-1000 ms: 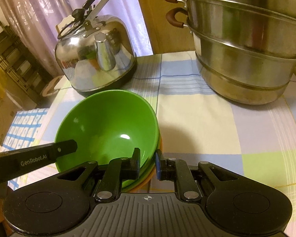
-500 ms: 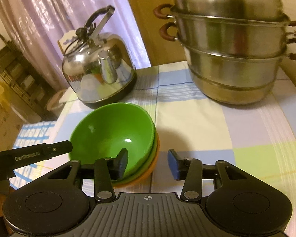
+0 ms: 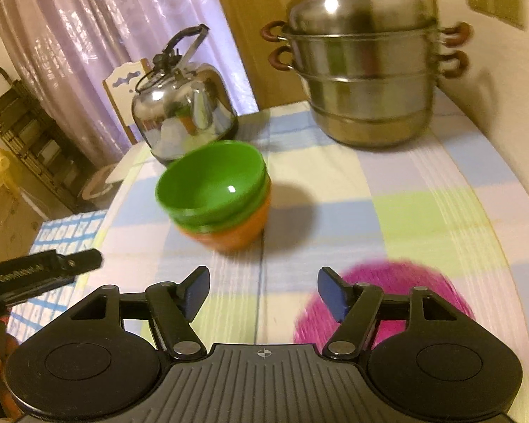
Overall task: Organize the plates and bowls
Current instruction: 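Open both grippers and withdraw from the bowl stack, then move both grippers to the bowl stack and close on its rim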
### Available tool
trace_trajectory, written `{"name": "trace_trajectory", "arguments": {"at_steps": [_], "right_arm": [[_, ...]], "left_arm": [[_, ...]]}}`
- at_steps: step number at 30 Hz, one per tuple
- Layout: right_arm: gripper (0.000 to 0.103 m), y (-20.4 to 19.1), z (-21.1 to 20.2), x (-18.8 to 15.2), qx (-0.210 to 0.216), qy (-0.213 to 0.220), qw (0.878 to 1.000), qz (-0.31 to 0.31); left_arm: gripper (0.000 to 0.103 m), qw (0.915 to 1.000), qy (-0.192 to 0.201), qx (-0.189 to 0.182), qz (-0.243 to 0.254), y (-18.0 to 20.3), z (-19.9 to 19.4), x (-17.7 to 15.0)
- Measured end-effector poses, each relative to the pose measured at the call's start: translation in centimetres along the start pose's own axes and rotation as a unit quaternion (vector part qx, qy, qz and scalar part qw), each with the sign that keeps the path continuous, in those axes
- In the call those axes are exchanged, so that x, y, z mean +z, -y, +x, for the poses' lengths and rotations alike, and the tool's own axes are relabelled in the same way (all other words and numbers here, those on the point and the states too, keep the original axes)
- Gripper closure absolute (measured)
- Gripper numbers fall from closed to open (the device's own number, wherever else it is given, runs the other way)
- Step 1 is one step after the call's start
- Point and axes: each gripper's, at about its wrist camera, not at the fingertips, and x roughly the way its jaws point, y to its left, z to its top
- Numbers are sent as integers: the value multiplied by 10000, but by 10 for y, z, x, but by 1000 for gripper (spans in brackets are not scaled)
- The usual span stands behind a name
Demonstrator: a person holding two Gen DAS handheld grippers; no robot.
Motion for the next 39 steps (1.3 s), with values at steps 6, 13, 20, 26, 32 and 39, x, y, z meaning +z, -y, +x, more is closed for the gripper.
{"name": "trace_trajectory", "arguments": {"at_steps": [6,13,20,26,32,39], "right_arm": [[32,9,-40,-47,-200,-37,9995,256],[31,4,-81,-88,-432,2,9990,134],[31,2,-98,-120,-617,-97,9980,10],[31,4,-103,-132,-657,-150,9977,-6],[31,5,-102,-131,-631,-181,9978,16],[31,5,-104,-128,-602,-168,9980,-3]], "left_arm": [[36,9999,47,93,106,-2,-38,-41],[27,9990,107,19,426,11,-66,-76],[25,9973,143,-41,716,18,-82,-96],[24,9976,18,-147,671,12,-89,-104],[24,9977,-88,-232,634,11,-89,-106],[24,9976,-157,-263,621,13,-87,-104]]}}
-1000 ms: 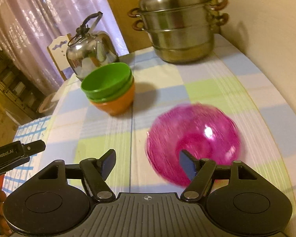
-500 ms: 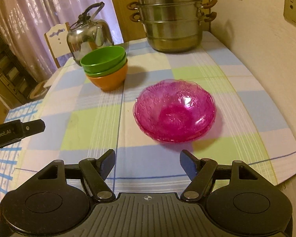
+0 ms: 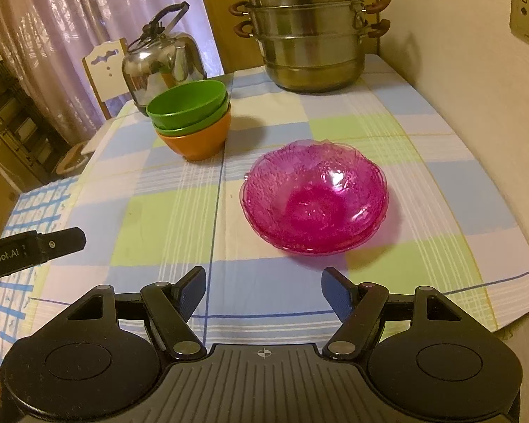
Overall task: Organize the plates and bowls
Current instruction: 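Move both grippers to the bowl stack and close on its rim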
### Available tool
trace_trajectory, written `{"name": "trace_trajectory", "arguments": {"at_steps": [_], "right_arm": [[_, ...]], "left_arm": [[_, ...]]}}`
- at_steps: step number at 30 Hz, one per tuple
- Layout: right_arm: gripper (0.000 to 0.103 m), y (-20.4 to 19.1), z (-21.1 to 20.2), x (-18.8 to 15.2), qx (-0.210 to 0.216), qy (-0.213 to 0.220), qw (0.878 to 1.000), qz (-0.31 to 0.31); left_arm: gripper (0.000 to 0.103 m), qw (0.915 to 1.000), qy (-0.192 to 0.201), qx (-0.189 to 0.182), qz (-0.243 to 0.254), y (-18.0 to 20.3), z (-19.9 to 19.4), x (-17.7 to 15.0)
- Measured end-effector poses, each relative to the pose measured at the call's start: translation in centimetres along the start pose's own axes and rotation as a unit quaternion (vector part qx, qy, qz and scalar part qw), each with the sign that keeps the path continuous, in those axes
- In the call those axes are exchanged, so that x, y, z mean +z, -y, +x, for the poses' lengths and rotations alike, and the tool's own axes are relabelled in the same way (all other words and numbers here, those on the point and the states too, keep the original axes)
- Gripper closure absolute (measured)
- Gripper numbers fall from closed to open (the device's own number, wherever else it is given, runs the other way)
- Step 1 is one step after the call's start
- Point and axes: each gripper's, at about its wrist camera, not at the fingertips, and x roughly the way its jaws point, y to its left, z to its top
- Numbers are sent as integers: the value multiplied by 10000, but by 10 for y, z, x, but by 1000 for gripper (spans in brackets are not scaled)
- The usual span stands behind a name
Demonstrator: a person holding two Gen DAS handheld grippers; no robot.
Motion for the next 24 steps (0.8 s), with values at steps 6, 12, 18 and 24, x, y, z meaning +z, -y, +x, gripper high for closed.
{"name": "trace_trajectory", "arguments": {"at_steps": [6,12,18,24], "right_arm": [[31,2,3,5,-14,-14,10000,41],[31,5,6,12,-10,15,10000,60],[31,3,14,21,19,32,10000,42],[31,3,27,37,127,44,9999,80]], "left_arm": [[24,9999,-60,-64,-68,0,4,3],[24,9999,-103,-102,-80,0,10,8],[24,9996,-154,-139,-186,-3,19,13],[24,9990,-187,-169,-364,-13,35,30]]}}
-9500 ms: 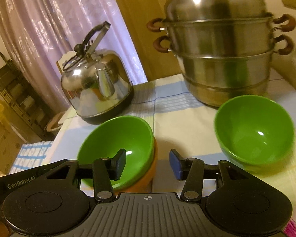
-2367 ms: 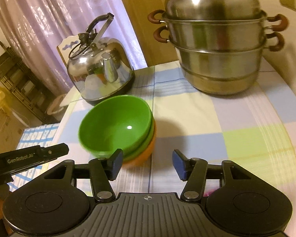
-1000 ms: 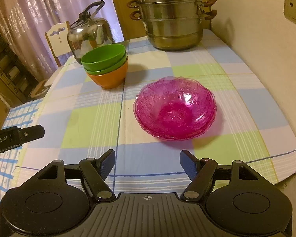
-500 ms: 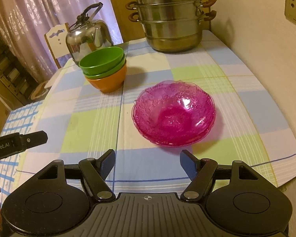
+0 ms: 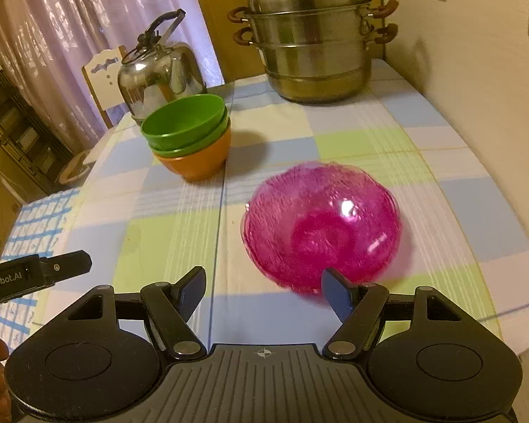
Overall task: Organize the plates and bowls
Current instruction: 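Move both grippers to the bowl stack and close on its rim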
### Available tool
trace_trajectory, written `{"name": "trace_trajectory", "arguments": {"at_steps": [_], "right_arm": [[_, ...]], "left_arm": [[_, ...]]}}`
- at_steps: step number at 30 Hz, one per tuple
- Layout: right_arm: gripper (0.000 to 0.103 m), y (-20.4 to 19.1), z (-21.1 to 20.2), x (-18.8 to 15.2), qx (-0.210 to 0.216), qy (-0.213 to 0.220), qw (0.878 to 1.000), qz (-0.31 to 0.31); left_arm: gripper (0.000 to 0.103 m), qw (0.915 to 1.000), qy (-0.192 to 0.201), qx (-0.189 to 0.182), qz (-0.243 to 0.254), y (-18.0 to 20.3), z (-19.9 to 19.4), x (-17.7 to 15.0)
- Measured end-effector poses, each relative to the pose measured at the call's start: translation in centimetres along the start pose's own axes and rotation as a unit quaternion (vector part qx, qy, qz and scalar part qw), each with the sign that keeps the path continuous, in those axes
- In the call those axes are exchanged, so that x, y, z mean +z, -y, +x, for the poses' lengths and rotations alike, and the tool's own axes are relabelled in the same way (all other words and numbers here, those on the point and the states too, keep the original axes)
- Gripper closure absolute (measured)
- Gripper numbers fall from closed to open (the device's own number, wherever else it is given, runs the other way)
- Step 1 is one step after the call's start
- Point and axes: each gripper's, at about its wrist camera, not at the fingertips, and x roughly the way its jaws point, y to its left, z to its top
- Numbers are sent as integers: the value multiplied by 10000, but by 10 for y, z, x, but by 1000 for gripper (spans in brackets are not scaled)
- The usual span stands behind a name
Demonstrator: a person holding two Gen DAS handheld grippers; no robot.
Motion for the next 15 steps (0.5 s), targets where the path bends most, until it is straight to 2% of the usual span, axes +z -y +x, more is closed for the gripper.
{"name": "trace_trajectory", "arguments": {"at_steps": [5,15], "right_arm": [[31,-1,17,29,179,3,9998,38],[31,-9,78,124,562,-3,9983,123]], "left_arm": [[24,9998,38,-37,-203,-10,18,32],[24,9995,109,-15,-289,-15,81,115]]}}
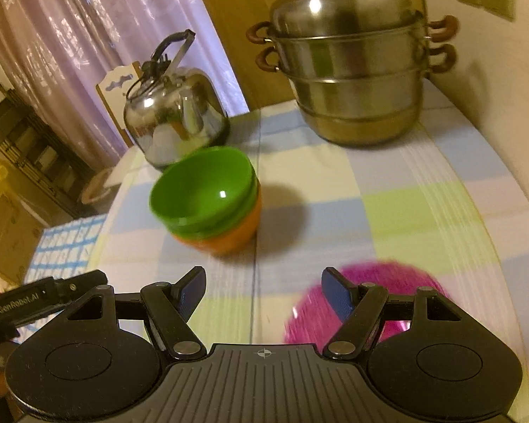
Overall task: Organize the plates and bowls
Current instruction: 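Move both grippers to the bowl stack and close on its rim, then lift the bowl stack with both grippers and lower it onto the pink plates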
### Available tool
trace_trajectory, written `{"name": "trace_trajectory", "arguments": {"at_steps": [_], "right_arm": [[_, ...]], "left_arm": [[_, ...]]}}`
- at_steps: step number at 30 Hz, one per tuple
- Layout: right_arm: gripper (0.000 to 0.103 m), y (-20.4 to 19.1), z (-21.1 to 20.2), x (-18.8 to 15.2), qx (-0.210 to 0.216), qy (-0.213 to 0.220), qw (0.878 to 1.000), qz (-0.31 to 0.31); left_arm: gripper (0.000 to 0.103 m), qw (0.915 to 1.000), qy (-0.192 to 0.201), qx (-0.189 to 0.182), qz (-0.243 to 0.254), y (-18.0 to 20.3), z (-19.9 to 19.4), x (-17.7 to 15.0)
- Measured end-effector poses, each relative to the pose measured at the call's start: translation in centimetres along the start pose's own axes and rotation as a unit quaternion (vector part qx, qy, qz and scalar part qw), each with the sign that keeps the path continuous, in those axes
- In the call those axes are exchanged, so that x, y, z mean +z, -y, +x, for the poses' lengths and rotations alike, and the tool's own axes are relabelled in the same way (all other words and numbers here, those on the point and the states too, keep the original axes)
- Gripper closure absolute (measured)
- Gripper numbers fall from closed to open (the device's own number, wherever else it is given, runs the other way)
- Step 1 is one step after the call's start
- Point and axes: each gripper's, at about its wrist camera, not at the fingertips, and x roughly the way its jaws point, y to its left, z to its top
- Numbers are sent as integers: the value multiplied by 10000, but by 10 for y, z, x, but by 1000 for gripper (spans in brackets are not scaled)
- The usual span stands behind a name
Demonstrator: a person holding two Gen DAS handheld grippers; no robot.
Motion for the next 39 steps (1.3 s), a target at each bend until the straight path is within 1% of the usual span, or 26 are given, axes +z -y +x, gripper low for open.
{"name": "trace_trajectory", "arguments": {"at_steps": [3,6,9,10,15,18,20,24,26,28,30,34,39], "right_arm": [[31,-1,23,25,56,-28,10000,40],[31,-1,51,45,185,-177,9996,130],[31,-1,80,61,249,-327,9990,169],[31,-1,88,65,243,-359,9989,166],[31,4,123,74,230,-547,9981,181],[31,9,140,76,253,-660,9972,231],[31,11,150,78,281,-720,9966,283],[32,10,166,80,248,-842,9958,250],[33,9,173,80,227,-909,9954,214],[41,10,177,80,208,-968,9949,216],[45,9,182,80,222,-1019,9942,250],[56,8,190,80,236,-1115,9931,275],[62,6,197,81,226,-1202,9921,270]], "left_arm": [[24,10000,-47,-6,-44,1,27,23],[26,9998,-149,-49,-142,-1,54,42],[30,9989,-338,-97,-297,-6,81,54],[33,9986,-382,-112,-358,-8,90,56],[42,9974,-561,-164,-428,-17,125,60],[50,9951,-733,-292,-590,-24,142,61],[56,9941,-822,-337,-615,-26,150,62],[61,9931,-958,-367,-577,-26,162,62],[64,9929,-997,-353,-546,-25,166,62],[67,9922,-1056,-368,-546,-25,170,62],[69,9917,-1095,-358,-562,-25,173,62],[72,9916,-1116,-386,-534,-24,176,63],[74,9918,-1136,-353,-464,-23,175,65]]}}
